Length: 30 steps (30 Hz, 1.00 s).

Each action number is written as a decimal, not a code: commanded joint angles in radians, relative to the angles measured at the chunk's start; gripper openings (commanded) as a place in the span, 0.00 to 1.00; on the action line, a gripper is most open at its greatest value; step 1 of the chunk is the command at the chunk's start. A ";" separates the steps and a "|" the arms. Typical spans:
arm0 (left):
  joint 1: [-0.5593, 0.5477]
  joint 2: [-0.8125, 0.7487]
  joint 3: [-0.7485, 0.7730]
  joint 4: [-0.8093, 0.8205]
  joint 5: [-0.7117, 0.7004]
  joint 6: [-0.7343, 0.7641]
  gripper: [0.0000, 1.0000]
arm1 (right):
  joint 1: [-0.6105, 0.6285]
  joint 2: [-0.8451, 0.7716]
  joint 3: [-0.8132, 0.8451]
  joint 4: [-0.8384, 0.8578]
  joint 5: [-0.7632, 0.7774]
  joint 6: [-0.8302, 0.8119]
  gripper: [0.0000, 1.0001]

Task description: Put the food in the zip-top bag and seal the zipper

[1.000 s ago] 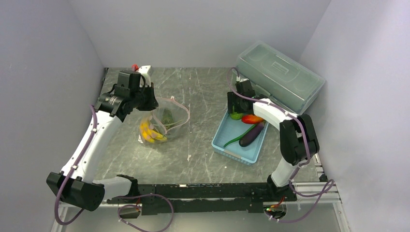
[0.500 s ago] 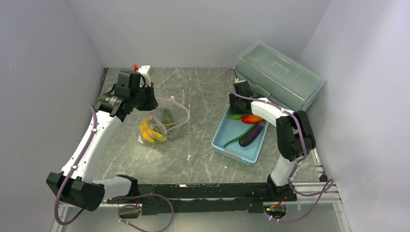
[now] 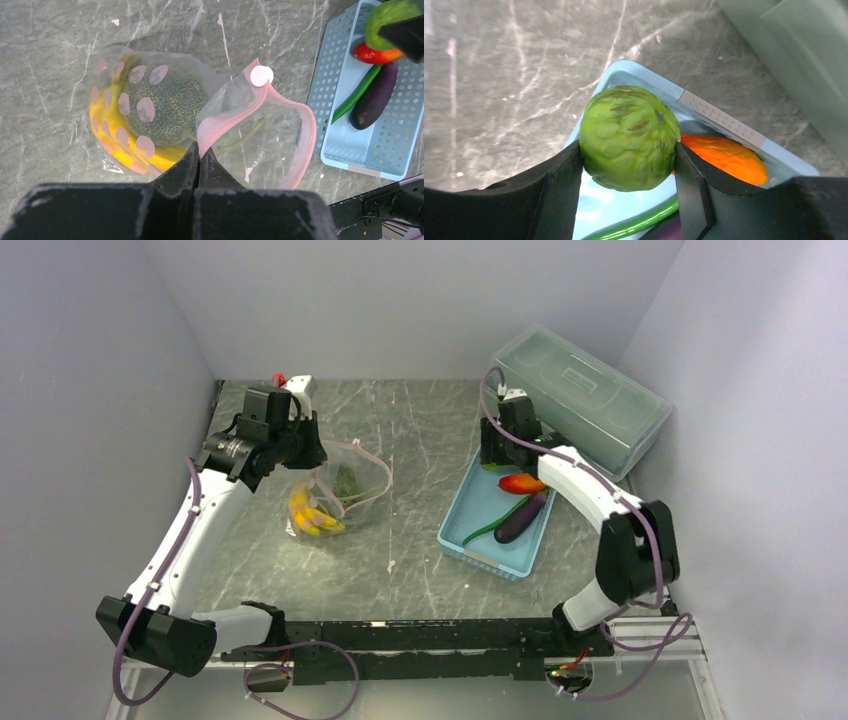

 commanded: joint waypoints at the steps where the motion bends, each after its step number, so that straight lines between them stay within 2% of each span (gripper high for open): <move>1: 0.004 -0.013 -0.001 0.033 -0.005 0.019 0.00 | 0.013 -0.135 0.019 -0.016 -0.025 0.019 0.24; 9: 0.004 -0.011 -0.001 0.034 -0.002 0.018 0.00 | 0.088 -0.296 0.026 0.000 -0.145 0.029 0.24; 17: 0.005 -0.012 -0.002 0.035 -0.006 0.016 0.00 | 0.246 -0.389 0.059 0.054 -0.239 0.016 0.24; 25: 0.004 -0.016 -0.004 0.036 -0.001 0.015 0.00 | 0.345 -0.381 0.088 0.149 -0.384 0.026 0.27; 30: 0.004 -0.018 -0.003 0.037 0.008 0.016 0.00 | 0.415 -0.325 0.143 0.170 -0.382 0.022 0.27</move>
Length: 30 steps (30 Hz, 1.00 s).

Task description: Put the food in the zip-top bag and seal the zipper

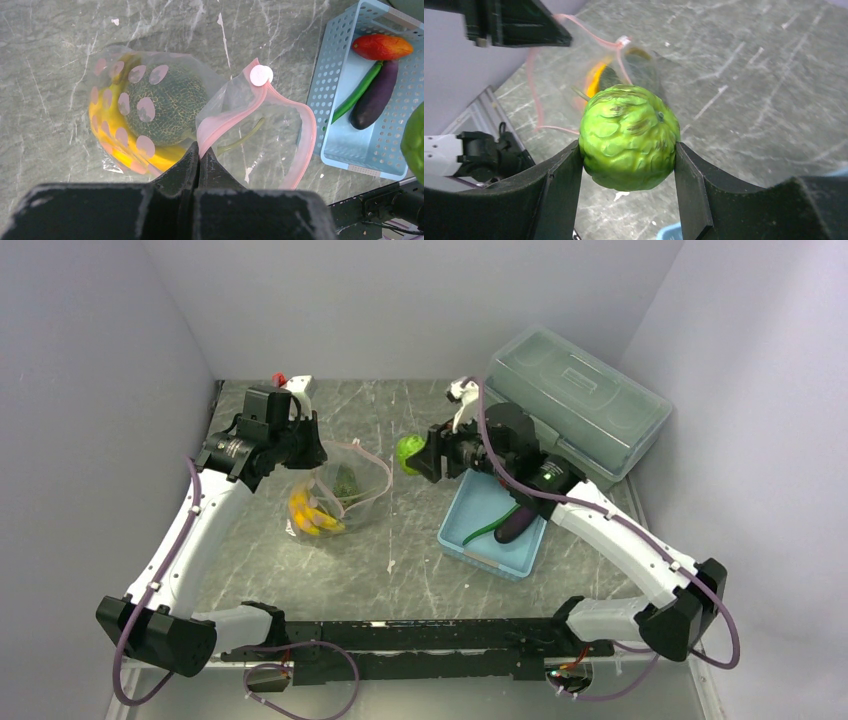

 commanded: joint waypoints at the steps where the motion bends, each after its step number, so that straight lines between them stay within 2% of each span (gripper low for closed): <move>1: 0.004 -0.019 -0.003 0.037 0.010 0.016 0.00 | 0.057 0.048 0.095 0.091 -0.034 0.003 0.27; 9: 0.004 -0.024 -0.003 0.038 0.013 0.015 0.00 | 0.143 0.194 0.209 0.094 0.002 -0.011 0.27; 30: 0.004 -0.042 -0.011 0.054 0.069 0.022 0.00 | 0.229 0.523 0.430 -0.019 0.110 -0.029 0.28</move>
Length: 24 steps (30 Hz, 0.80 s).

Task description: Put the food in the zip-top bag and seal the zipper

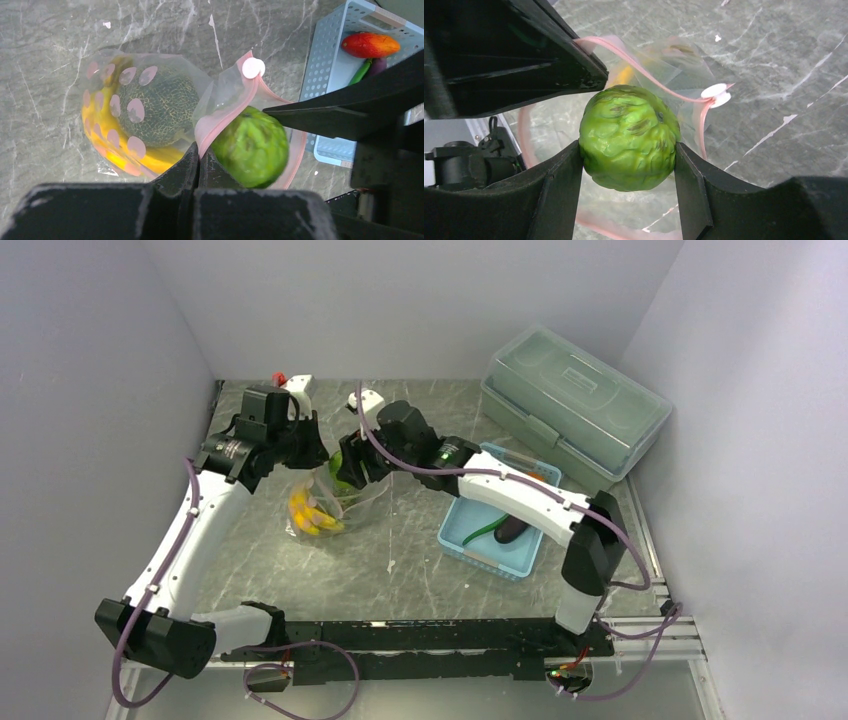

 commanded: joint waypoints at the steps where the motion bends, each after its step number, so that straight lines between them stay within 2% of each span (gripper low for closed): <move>1: 0.004 -0.037 -0.011 0.048 0.043 0.023 0.00 | 0.016 0.044 0.076 -0.029 0.060 -0.014 0.29; 7: 0.004 -0.047 -0.014 0.061 0.068 0.027 0.00 | 0.019 0.114 0.141 -0.089 0.123 -0.005 0.31; 9: 0.004 -0.048 -0.015 0.063 0.068 0.026 0.00 | 0.019 0.128 0.159 -0.105 0.126 -0.001 0.35; 12: 0.004 -0.047 -0.013 0.060 0.065 0.027 0.00 | 0.020 0.132 0.159 -0.106 0.148 0.005 0.45; 18: 0.004 -0.042 -0.013 0.056 0.062 0.025 0.00 | 0.021 0.111 0.141 -0.098 0.176 0.012 0.73; 24: 0.004 -0.038 -0.014 0.056 0.059 0.025 0.00 | 0.021 0.062 0.106 -0.075 0.174 0.013 0.88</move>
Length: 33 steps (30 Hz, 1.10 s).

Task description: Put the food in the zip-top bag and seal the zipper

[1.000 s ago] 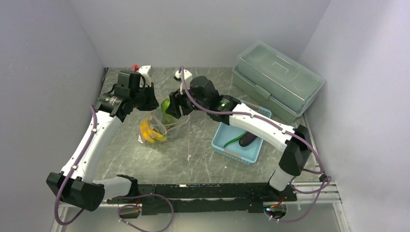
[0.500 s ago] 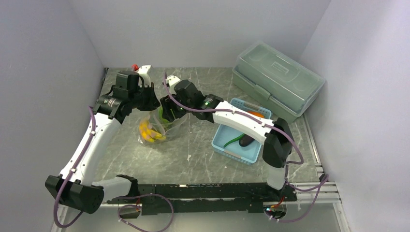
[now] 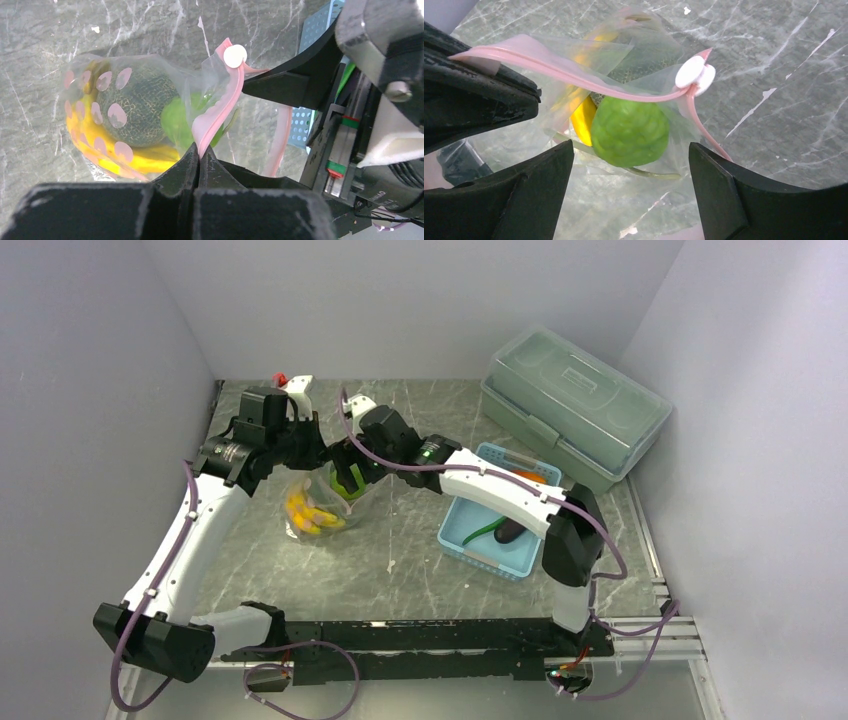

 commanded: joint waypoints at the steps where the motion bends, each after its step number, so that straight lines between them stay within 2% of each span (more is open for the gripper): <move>1: 0.004 -0.017 0.002 0.034 0.016 0.018 0.00 | 0.003 -0.081 -0.004 0.041 0.029 0.002 0.89; 12: 0.004 -0.016 0.001 0.034 0.009 0.017 0.00 | 0.004 -0.233 -0.105 0.031 0.094 -0.021 0.92; 21: 0.004 -0.012 0.000 0.033 -0.002 0.015 0.00 | 0.001 -0.420 -0.245 0.031 0.246 -0.028 0.91; 33: 0.004 -0.013 0.000 0.033 -0.002 0.015 0.00 | -0.045 -0.578 -0.373 -0.078 0.399 0.018 0.86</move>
